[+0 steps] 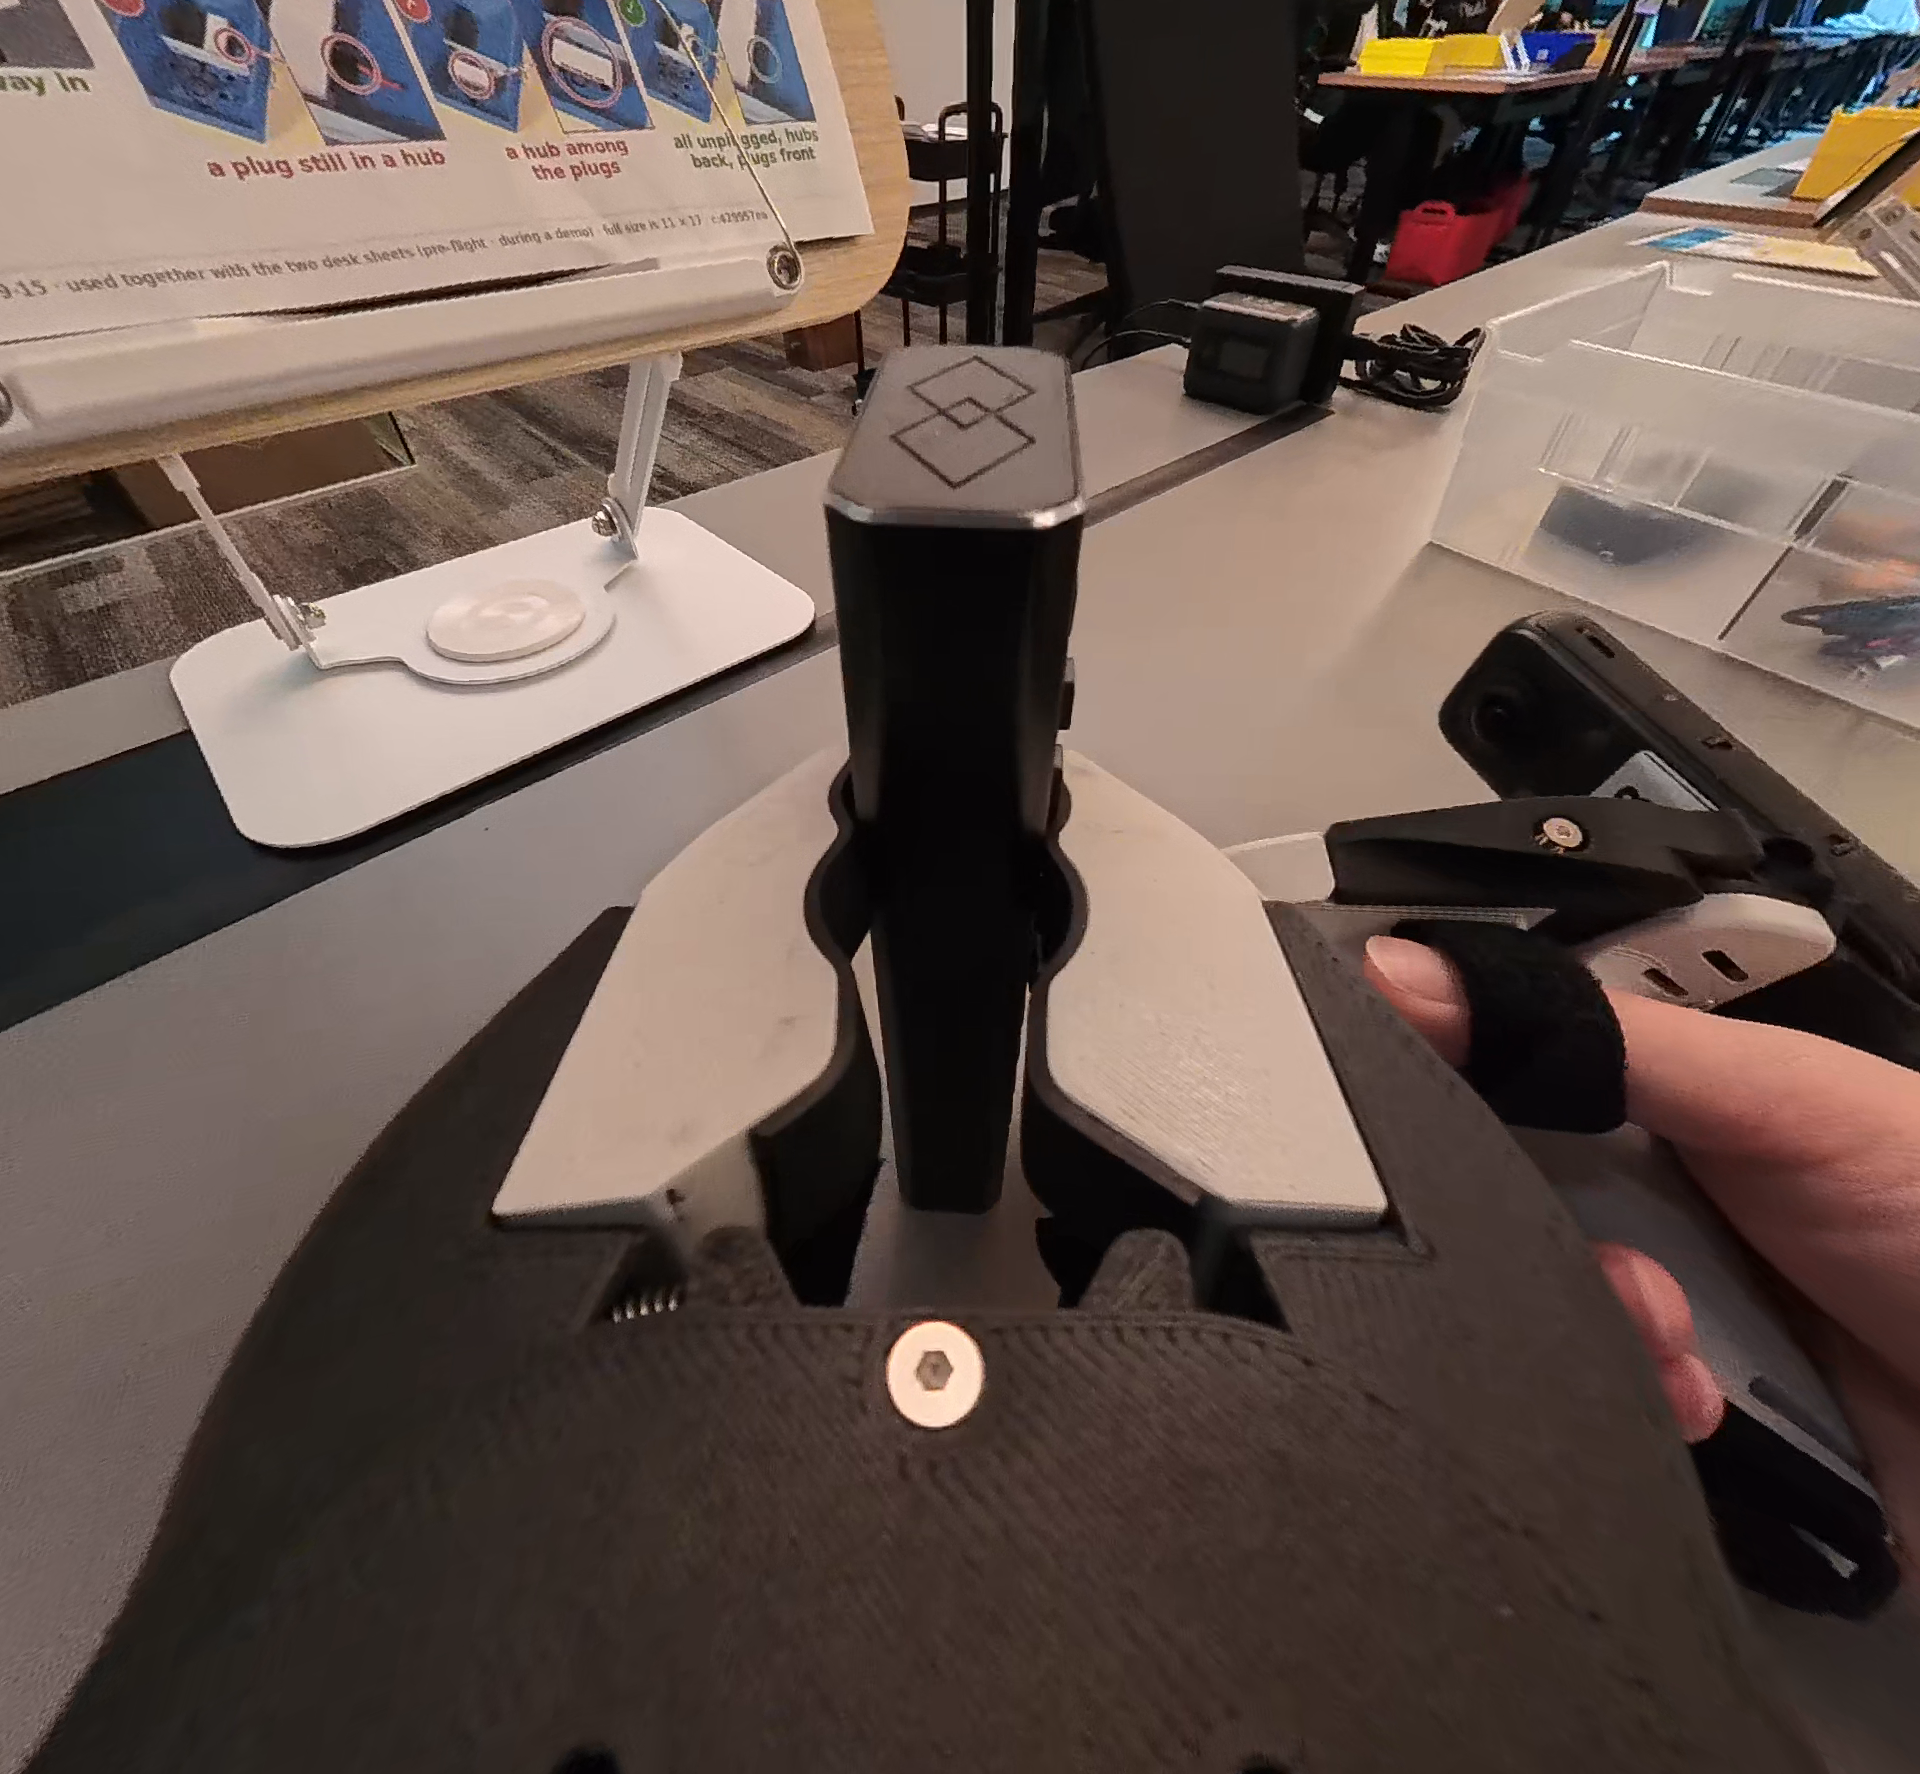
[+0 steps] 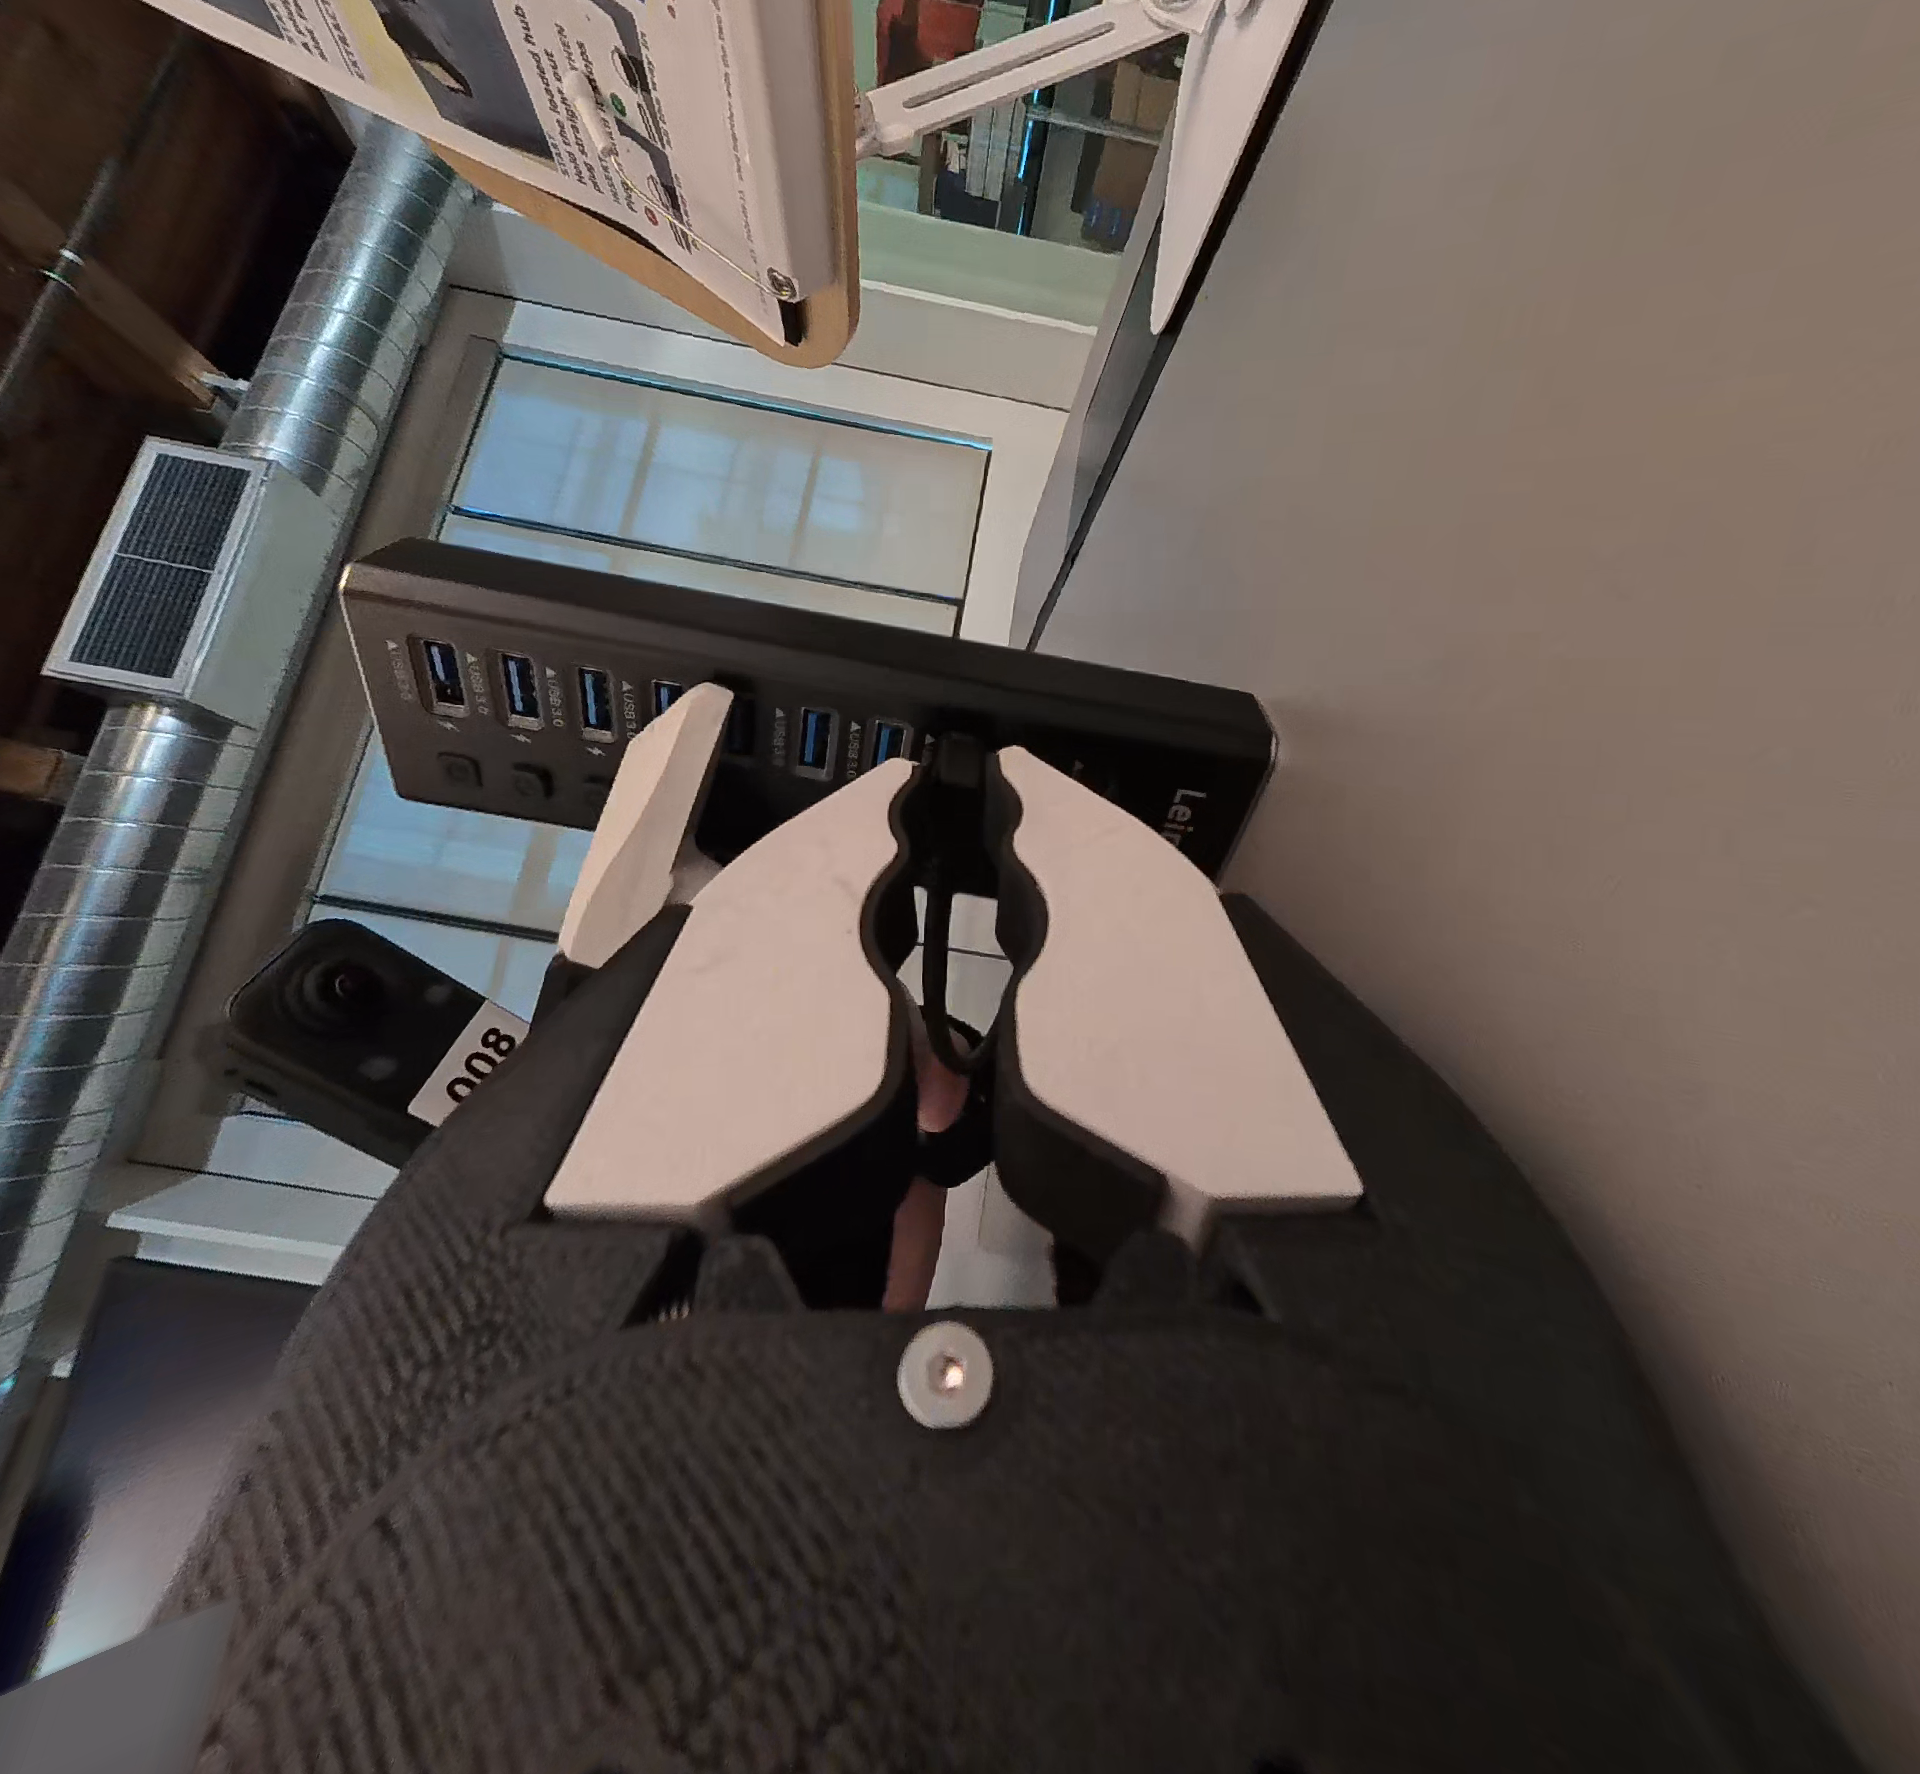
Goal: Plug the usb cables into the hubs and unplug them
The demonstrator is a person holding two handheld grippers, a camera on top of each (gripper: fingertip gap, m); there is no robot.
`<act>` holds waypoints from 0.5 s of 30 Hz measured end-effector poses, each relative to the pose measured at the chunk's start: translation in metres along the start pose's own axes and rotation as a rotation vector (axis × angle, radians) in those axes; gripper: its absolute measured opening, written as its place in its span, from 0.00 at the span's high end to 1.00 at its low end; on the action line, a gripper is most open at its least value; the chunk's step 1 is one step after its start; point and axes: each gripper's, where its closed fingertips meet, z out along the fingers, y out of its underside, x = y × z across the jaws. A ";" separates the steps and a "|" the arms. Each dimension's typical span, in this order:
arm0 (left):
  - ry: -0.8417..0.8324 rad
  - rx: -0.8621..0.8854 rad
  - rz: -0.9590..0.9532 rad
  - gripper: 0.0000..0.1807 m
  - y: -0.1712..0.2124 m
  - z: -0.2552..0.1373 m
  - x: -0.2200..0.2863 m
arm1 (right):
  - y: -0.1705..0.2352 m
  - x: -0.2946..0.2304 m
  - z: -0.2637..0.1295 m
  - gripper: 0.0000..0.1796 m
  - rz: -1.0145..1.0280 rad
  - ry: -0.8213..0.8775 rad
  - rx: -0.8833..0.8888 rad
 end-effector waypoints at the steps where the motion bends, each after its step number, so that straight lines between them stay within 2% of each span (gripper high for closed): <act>1: 0.000 -0.001 0.003 0.84 0.000 0.000 0.000 | 0.000 0.000 0.000 0.94 -0.011 0.005 0.004; 6: 0.007 -0.032 -0.013 0.84 0.006 0.002 0.002 | -0.001 0.001 -0.001 0.95 -0.040 0.014 0.017; 15: -0.039 -0.079 0.082 0.84 0.015 0.006 0.002 | -0.002 0.001 -0.003 0.95 0.032 -0.023 0.098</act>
